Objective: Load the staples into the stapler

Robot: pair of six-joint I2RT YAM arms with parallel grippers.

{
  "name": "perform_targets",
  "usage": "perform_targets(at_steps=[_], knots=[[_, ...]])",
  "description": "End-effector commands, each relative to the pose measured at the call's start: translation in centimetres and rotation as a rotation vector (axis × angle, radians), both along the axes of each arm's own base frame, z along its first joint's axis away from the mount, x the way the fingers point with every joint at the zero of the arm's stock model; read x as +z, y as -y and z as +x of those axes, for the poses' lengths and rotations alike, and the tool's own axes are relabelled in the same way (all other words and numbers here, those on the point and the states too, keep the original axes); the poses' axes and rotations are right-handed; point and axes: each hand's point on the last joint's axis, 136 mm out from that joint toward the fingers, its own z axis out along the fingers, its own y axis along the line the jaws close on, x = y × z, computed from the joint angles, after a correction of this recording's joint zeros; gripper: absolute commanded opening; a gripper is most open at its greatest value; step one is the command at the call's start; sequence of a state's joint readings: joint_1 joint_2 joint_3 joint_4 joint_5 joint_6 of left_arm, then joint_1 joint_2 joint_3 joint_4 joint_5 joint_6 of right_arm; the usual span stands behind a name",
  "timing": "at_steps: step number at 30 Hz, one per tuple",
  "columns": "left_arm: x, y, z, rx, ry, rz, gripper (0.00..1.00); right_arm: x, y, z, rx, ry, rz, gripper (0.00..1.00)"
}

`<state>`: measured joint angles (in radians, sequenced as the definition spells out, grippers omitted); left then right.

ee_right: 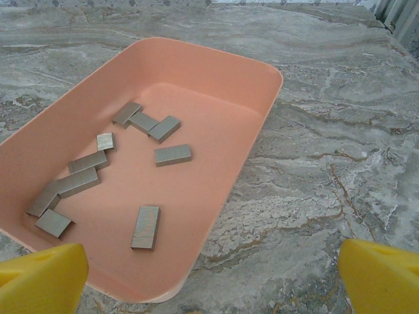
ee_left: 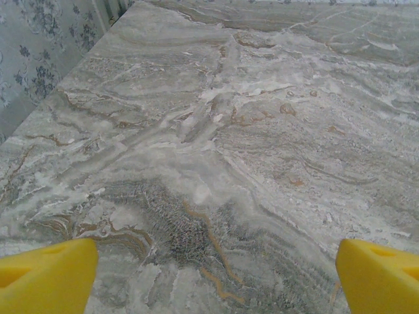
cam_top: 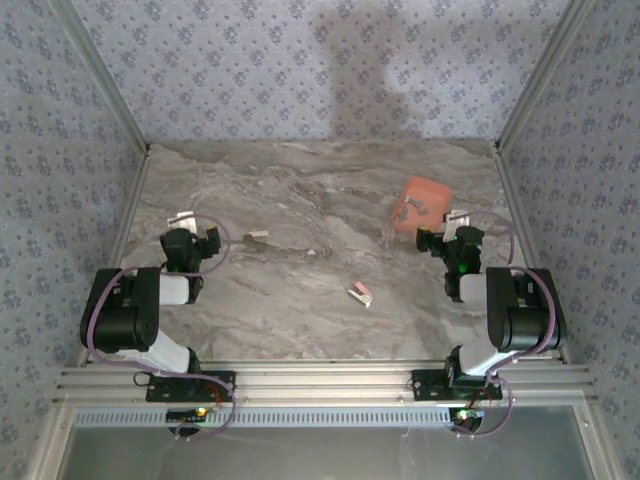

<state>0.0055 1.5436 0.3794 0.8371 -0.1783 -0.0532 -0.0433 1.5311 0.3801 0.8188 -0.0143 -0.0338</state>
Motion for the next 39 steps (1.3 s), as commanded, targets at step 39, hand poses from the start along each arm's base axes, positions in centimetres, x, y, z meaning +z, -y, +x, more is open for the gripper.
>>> perform_targets(at_steps=[39], knots=[[5.4,16.6,-0.1,-0.368,-0.495,-0.294,0.65,3.6,-7.6,10.1,-0.184,-0.792,0.191,0.77]])
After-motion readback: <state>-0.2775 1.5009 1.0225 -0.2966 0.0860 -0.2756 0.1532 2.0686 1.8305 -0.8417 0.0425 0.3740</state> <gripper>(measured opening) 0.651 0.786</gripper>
